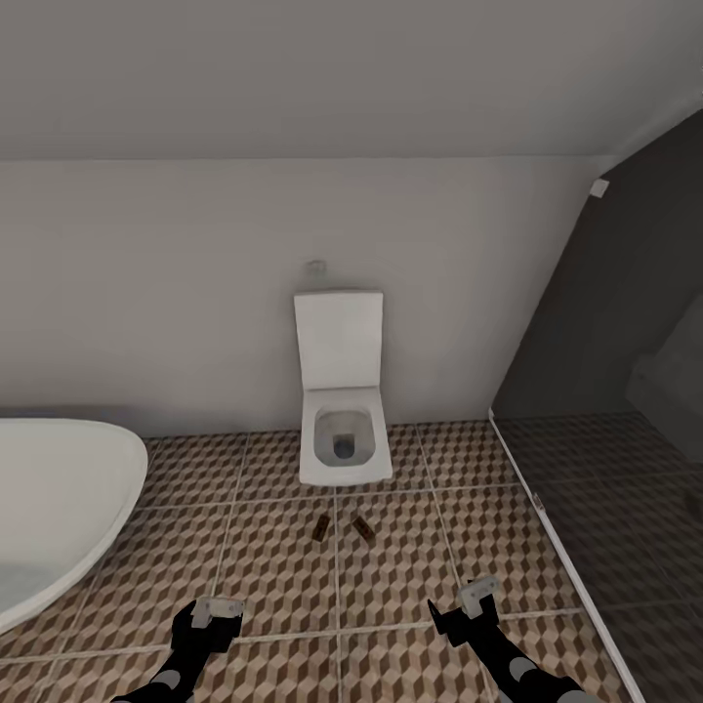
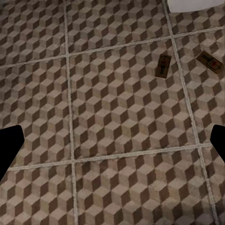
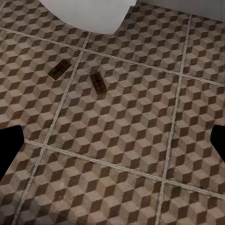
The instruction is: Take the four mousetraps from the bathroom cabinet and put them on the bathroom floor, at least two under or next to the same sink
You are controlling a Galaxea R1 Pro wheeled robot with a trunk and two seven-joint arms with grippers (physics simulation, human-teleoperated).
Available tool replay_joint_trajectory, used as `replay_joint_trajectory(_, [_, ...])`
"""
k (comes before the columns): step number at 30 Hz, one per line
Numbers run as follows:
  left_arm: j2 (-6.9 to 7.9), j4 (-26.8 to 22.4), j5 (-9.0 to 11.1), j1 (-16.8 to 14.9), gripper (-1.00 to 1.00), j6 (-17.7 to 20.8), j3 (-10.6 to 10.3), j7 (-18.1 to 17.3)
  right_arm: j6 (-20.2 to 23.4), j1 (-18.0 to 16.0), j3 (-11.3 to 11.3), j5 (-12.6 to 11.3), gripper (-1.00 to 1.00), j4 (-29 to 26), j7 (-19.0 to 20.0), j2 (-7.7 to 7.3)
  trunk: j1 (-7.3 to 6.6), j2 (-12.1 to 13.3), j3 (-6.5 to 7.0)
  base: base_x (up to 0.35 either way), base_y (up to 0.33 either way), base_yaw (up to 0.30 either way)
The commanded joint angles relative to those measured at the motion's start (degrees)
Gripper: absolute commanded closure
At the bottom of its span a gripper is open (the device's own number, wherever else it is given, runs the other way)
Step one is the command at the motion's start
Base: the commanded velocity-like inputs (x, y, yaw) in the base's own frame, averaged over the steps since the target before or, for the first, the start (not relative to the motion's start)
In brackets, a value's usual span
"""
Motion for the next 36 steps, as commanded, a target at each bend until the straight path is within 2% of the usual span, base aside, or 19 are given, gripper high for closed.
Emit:
replay_joint_trajectory(1, [-0.02,0.1,0.0,0.0,-1.0,-0.1,-0.4,0.3,-0.1,0.0,0.2,-0.6,-1.0,0.0,0.4,-0.02,0.03,-0.1,0.0,0.0,0.0,0.0])
replay_joint_trajectory(36, [-0.05,0.1,0.0,-0.1,-1.0,-0.1,-0.4,0.3,-0.1,0.0,0.2,-0.6,-1.0,0.0,0.4,0.07,0.03,-0.1,3.18,0.0,0.0,0.0])
